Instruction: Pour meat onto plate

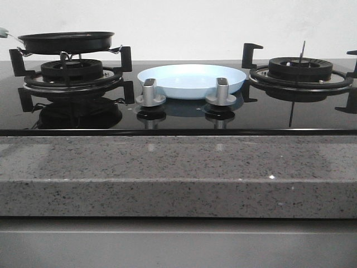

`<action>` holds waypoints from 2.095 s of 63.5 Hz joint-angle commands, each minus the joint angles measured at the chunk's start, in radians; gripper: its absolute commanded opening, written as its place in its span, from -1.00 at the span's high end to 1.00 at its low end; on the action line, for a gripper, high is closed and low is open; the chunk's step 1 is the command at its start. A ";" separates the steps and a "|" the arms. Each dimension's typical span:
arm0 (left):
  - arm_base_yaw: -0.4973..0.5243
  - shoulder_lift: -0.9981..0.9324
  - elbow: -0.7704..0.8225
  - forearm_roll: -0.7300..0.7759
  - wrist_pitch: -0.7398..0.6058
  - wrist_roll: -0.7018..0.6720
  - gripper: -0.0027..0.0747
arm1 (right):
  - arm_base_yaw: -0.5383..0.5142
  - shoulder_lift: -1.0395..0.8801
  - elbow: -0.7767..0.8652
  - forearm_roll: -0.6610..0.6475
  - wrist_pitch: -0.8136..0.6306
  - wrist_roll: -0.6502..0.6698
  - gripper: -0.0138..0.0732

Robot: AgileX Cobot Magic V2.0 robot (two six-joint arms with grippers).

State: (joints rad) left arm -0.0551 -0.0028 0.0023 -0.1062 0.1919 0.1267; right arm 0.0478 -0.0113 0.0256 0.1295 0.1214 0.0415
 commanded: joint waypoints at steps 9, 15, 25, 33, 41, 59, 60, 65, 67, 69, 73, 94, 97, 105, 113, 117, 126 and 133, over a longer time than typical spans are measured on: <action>-0.007 -0.017 0.007 -0.007 -0.085 -0.011 0.98 | -0.007 -0.016 -0.004 -0.014 -0.075 -0.008 0.82; -0.007 -0.017 0.007 -0.007 -0.085 -0.011 0.98 | -0.007 -0.016 -0.004 -0.014 -0.076 -0.008 0.82; -0.007 -0.017 0.007 -0.007 -0.085 -0.011 0.98 | -0.007 -0.016 -0.004 -0.014 -0.076 -0.008 0.82; -0.007 -0.017 0.007 -0.007 -0.085 -0.011 0.98 | -0.007 -0.016 -0.004 -0.014 -0.076 -0.008 0.82; -0.007 -0.017 0.007 -0.007 -0.085 -0.011 0.98 | -0.007 -0.016 -0.004 -0.014 -0.076 -0.008 0.82; -0.007 -0.017 0.007 -0.007 -0.100 -0.011 0.98 | -0.007 -0.016 -0.004 -0.014 -0.076 -0.008 0.82; -0.007 -0.017 0.007 -0.007 -0.100 -0.011 0.98 | -0.007 -0.016 -0.004 -0.014 -0.076 -0.008 0.82; -0.007 -0.017 0.007 -0.007 -0.100 -0.011 0.98 | -0.007 -0.016 -0.004 -0.014 -0.076 -0.008 0.82; -0.007 -0.017 0.007 -0.007 -0.102 -0.011 0.98 | -0.007 -0.016 -0.004 -0.014 -0.076 -0.008 0.82; -0.007 -0.017 0.007 -0.007 -0.102 -0.011 0.98 | -0.007 -0.016 -0.004 -0.014 -0.076 -0.008 0.82; -0.007 -0.017 0.007 -0.007 -0.105 -0.011 0.98 | -0.007 -0.016 -0.004 -0.014 -0.078 -0.008 0.82; -0.007 0.023 -0.167 -0.049 -0.106 -0.027 0.98 | -0.007 0.013 -0.201 -0.017 0.038 -0.008 0.82; -0.007 0.057 -0.210 -0.047 -0.099 -0.027 0.98 | -0.007 0.049 -0.274 -0.027 0.084 -0.008 0.82; -0.007 0.218 -0.358 -0.047 -0.043 -0.027 0.98 | -0.007 0.186 -0.443 -0.104 0.157 -0.008 0.82; -0.007 0.375 -0.494 -0.047 -0.027 -0.027 0.98 | -0.007 0.330 -0.578 -0.173 0.193 -0.008 0.82; -0.007 0.454 -0.550 -0.047 -0.026 -0.027 0.98 | -0.007 0.393 -0.627 -0.184 0.210 -0.008 0.82; -0.007 0.555 -0.628 -0.047 -0.023 -0.027 0.98 | -0.007 0.488 -0.686 -0.184 0.230 -0.008 0.82; -0.007 0.573 -0.633 -0.047 -0.028 -0.027 0.98 | -0.007 0.503 -0.687 -0.184 0.215 -0.008 0.81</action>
State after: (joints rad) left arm -0.0551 0.5525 -0.5906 -0.1419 0.2306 0.1093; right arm 0.0478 0.4717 -0.6214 -0.0382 0.4095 0.0415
